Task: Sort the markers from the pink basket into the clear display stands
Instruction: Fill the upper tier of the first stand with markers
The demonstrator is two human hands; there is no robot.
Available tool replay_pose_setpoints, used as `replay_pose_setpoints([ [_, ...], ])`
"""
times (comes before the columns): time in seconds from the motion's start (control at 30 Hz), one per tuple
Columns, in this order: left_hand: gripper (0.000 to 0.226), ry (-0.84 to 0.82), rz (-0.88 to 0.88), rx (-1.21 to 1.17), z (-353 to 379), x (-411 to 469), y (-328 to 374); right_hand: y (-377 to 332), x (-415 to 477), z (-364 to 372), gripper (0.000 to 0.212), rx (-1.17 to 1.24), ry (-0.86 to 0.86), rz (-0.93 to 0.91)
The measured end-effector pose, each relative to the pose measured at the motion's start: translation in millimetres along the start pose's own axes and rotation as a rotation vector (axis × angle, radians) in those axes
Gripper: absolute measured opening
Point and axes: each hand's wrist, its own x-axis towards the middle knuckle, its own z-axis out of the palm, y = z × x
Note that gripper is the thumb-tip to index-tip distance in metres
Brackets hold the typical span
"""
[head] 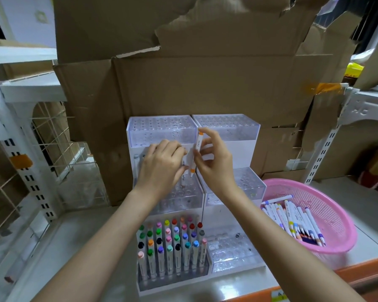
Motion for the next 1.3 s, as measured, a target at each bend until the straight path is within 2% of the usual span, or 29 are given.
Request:
replay_pose_setpoints([
  [0.33,0.039,-0.004,0.061,-0.036,-6.3,-14.7,-21.1,3.0,-1.3,4.0,0.044,-0.036,-0.046,0.01],
  [0.53,0.056,-0.071,0.06,-0.011,-1.1,-20.4,-24.9,7.8,-1.3,5.2,0.039,-0.084,-0.075,-0.019],
  [0.73,0.061,-0.113,0.071,-0.011,1.9,-22.9,-28.1,5.6,-3.4,3.1,0.037,-0.079,-0.076,-0.004],
  [1.03,0.067,-0.129,0.082,-0.003,-0.8,-23.2,-28.2,2.5,0.7,0.2,0.034,-0.184,-0.2,0.024],
  [1.17,0.07,-0.146,0.085,0.0,-1.6,-23.5,-28.1,2.9,-4.7,-3.4,0.026,-0.24,-0.233,-0.028],
  [1.3,0.074,-0.174,0.106,0.019,-4.8,-24.6,-29.6,2.4,-3.1,-5.7,0.019,-0.258,-0.178,-0.091],
])
